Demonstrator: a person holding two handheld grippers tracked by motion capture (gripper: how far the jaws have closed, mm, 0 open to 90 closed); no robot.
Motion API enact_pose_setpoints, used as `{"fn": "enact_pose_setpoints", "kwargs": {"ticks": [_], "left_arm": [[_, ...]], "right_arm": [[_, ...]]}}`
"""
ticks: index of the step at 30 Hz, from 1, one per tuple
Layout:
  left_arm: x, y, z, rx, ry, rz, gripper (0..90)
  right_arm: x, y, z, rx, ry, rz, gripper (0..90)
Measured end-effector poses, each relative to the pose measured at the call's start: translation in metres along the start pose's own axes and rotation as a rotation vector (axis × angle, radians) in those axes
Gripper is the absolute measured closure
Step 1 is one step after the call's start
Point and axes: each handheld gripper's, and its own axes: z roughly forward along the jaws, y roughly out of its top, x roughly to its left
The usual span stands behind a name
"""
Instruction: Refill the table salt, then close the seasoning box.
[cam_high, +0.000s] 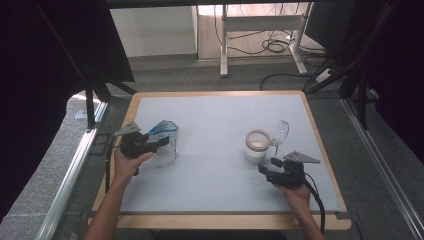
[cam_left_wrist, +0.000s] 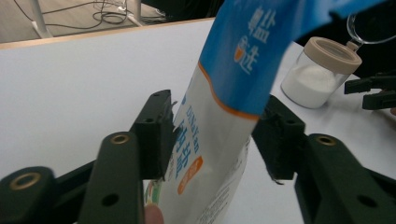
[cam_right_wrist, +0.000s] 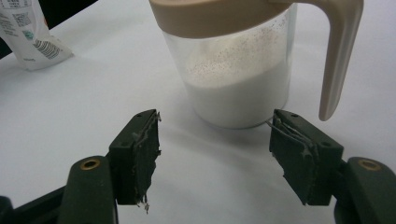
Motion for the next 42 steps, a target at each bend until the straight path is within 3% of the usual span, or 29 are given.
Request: {"fn": "enact_pose_setpoints", "kwargs": {"ticks": [3,8,17,19,22,25,27,33,42], "left_arm": [[-0.001,-0.003,0.001,0.006,0.014,0.005,39.2],[-0.002,-0.009,0.000,0.004,0.031,-0.002,32.9],[-0.001,-0.019,0.000,0.021,0.047,-0.002,28.5],[-0.002,-0.021,0.000,0.025,0.053,-0.004,27.8],[-0.001,-0.024,0.001,0.024,0.050,-0.007,27.7],[-0.001,-0.027,0.001,0.024,0.049,-0.015,27.2],[-0.001,-0.028,0.001,0.024,0.053,-0.012,27.2],[-0.004,-0.029,0.000,0.027,0.058,0.001,26.7],[-0.007,-0.029,0.000,0.035,0.063,0.014,26.6]], "right_arm": [[0.000,0.000,0.000,0.001,0.001,0.002,33.6],[-0.001,0.001,-0.003,-0.004,0.000,-0.002,33.5],[-0.008,0.004,-0.014,-0.026,-0.005,0.007,37.7],[-0.009,0.005,-0.018,-0.031,0.003,0.002,45.0],[-0.011,0.007,-0.025,-0.041,0.021,-0.006,64.0],[-0.017,0.008,-0.033,-0.072,0.002,0.008,83.1],[-0.022,0.009,-0.038,-0.090,-0.026,0.024,89.4],[-0.032,0.016,-0.045,-0.120,-0.077,0.044,89.9],[-0.033,0.034,-0.044,-0.178,-0.106,0.037,89.9]]}}
